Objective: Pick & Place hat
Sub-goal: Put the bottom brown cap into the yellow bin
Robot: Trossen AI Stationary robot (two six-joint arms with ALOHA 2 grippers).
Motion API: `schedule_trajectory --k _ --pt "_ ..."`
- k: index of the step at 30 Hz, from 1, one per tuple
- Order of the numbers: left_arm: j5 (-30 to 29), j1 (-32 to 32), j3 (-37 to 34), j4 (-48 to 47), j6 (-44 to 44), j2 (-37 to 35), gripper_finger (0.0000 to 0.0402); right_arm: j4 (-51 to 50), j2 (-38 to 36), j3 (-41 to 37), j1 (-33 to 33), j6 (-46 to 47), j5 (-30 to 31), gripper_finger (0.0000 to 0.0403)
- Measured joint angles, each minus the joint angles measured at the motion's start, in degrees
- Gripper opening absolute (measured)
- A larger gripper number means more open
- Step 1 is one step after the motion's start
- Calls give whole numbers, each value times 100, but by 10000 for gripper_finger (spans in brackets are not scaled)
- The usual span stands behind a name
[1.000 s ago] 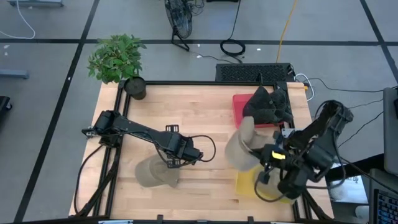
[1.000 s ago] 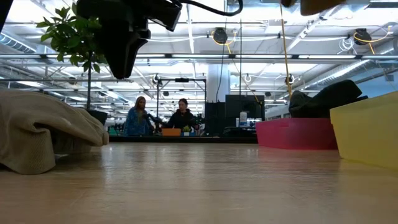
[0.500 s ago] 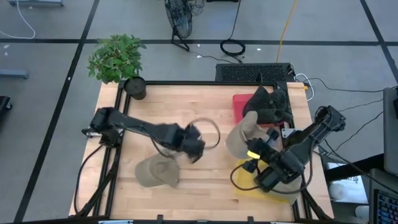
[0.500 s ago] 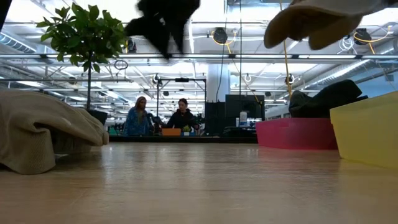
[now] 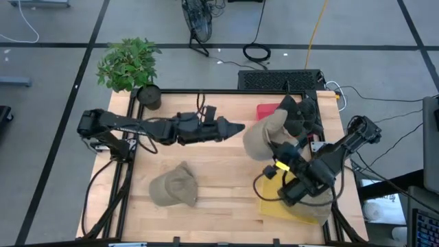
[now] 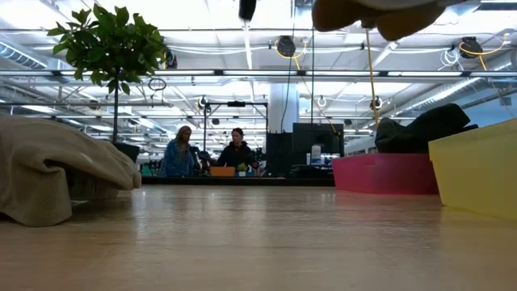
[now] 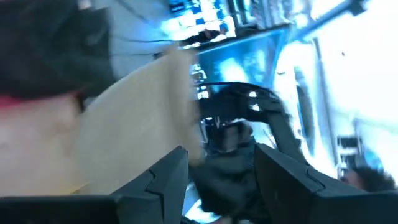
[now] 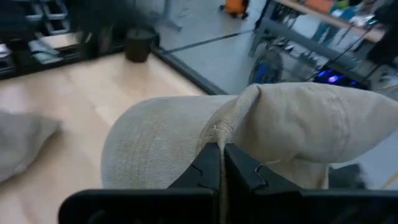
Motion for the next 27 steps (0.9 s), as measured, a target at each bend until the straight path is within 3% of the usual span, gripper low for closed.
schedule_trajectory --k 9,18,27 --pt "-249 0 -1289 1913 -594 -6 184 -7 -2 98 -521 -808 174 0" --pt "-402 -160 -1520 1894 -703 7 184 49 -3 150 -730 -898 355 0" --pt "-330 110 -1522 2091 -632 7 184 1326 -4 150 -790 -2054 534 0"
